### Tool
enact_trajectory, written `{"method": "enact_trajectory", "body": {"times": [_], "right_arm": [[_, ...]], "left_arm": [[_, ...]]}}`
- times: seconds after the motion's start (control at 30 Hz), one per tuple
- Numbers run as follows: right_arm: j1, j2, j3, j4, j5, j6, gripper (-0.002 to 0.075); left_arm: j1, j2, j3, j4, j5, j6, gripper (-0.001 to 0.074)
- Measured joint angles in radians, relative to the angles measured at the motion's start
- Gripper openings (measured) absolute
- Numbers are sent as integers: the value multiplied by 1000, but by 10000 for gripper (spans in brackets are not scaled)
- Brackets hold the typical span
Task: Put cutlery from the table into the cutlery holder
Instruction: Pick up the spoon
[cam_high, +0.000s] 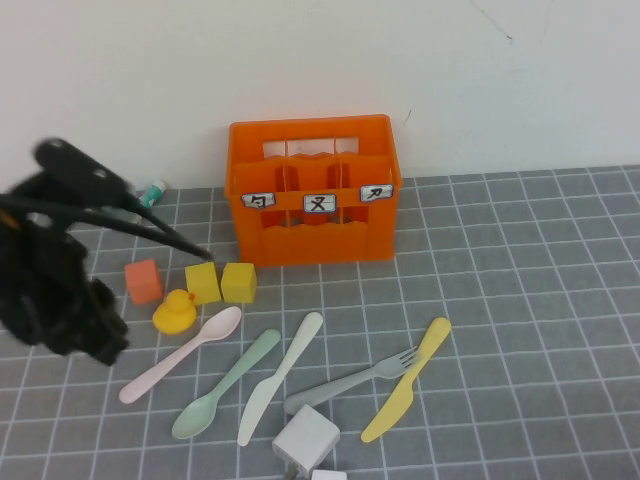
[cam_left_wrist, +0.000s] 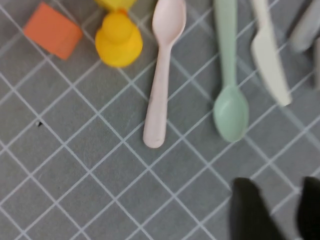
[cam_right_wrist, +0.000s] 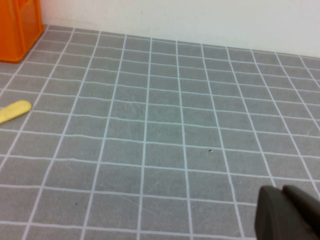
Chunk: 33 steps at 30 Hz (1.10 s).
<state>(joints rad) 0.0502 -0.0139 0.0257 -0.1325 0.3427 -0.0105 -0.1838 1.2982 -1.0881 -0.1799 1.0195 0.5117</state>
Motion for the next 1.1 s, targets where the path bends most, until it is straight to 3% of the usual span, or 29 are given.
{"method": "enact_trajectory", "body": {"times": [0.17,0.27,0.87,1.1], "right_arm": [[0,0,0,0,0,0,-3],[0,0,0,0,0,0,-3],[0,0,0,0,0,0,-3],[0,0,0,0,0,0,-3]], "left_arm": [[-47,170,0,67,-105,-85,430],[-55,258,-12,81,-163,-96,485],[-57,594,-143,102,-277,-11,505],[-57,662,-147,85,-293,50,434]]}}
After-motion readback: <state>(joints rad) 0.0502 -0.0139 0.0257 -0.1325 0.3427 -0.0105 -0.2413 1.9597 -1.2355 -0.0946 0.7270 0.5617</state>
